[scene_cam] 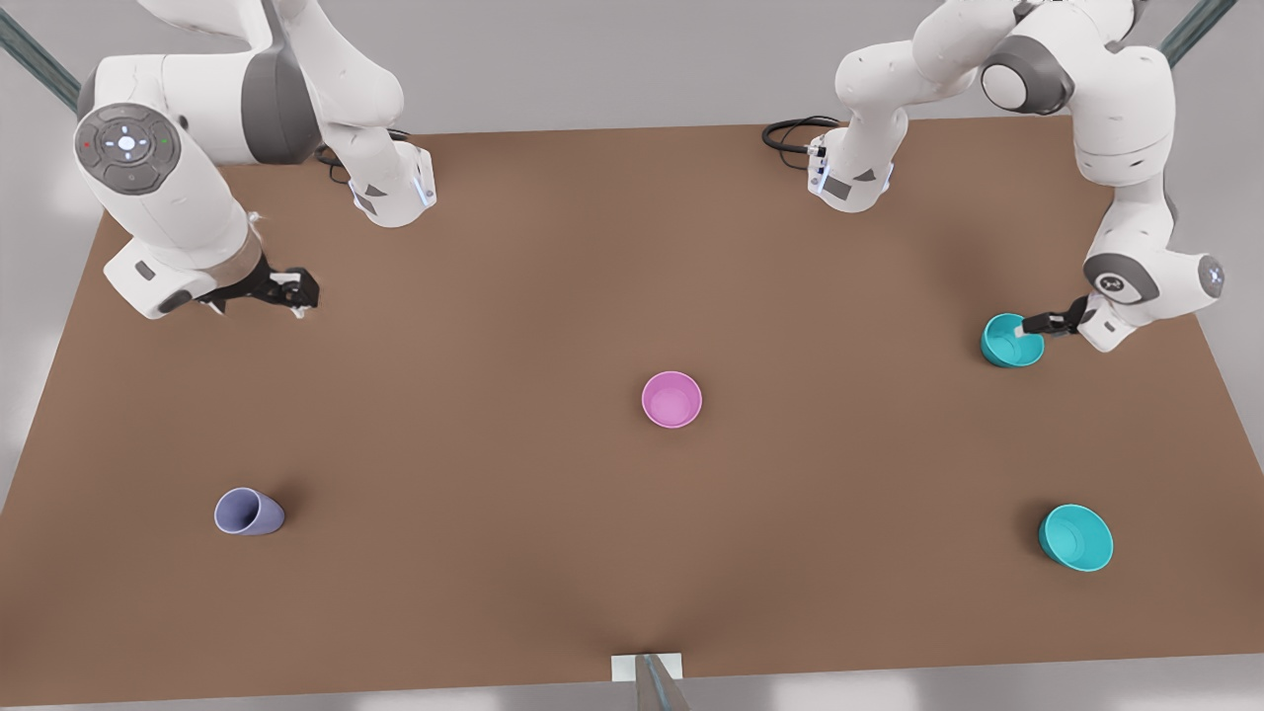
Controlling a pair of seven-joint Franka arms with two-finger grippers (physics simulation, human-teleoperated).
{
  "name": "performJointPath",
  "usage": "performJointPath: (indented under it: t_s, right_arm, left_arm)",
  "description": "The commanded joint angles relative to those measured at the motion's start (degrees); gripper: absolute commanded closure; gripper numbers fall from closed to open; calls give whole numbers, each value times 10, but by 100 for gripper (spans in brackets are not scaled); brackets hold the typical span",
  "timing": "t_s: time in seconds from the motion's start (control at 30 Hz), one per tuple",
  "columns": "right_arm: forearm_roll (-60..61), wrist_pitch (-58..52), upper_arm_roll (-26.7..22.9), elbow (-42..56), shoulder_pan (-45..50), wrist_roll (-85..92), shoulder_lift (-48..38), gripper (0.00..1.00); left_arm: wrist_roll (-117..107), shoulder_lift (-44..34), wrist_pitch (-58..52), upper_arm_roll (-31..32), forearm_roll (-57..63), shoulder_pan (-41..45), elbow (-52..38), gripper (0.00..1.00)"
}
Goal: Stack the blue bowl on the pink bowl
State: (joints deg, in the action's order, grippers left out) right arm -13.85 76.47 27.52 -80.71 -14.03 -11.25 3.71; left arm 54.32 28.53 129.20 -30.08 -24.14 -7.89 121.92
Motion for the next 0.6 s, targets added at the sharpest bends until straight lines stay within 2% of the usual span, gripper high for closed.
performJointPath:
  t_s: [0.0, 0.03, 0.07, 0.13, 0.27, 0.33, 0.37, 0.43, 0.47, 0.5, 0.57]
  right_arm:
    - [3, -54, -36, 12, 14, 153, -5, 0]
    - [4, -50, -150, 17, 128, 154, -7, 0]
    - [4, -48, -150, 14, 129, 155, -7, 0]
    - [3, -47, -149, 13, 133, 151, 7, 0]
    - [3, -43, -149, 9, 133, 150, 11, 0]
    - [3, -42, -149, 10, 133, 150, 14, 0]
    - [4, -41, -149, 10, 133, 148, 14, 0]
    - [3, -41, -149, 6, 132, 149, 14, 0]
    - [4, -41, -149, 6, 132, 148, 14, 0]
    - [4, -41, -149, 6, 132, 149, 15, 0]
    - [5, -39, -150, -1, 132, 148, 16, 0]
  left_arm:
    - [198, 6, 18, 0, -21, 1, 0, 0]
    - [196, 6, 18, 1, -36, 2, 0, 26]
    - [196, 8, 18, 1, -46, 2, 0, 48]
    - [195, 7, 14, 1, -46, 2, 0, 78]
    - [184, 3, 4, 2, -46, 6, 0, 79]
    - [114, -36, -28, 13, -35, 17, 0, 79]
    - [50, -67, -54, 17, 9, 30, -1, 79]
    - [-58, -109, -73, 60, 50, 51, -5, 79]
    - [-103, -110, -89, 67, 49, 75, -14, 79]
    - [-181, -105, -132, 68, 50, 122, -60, 79]
    - [-382, -79, -150, 68, 50, 263, -126, 79]
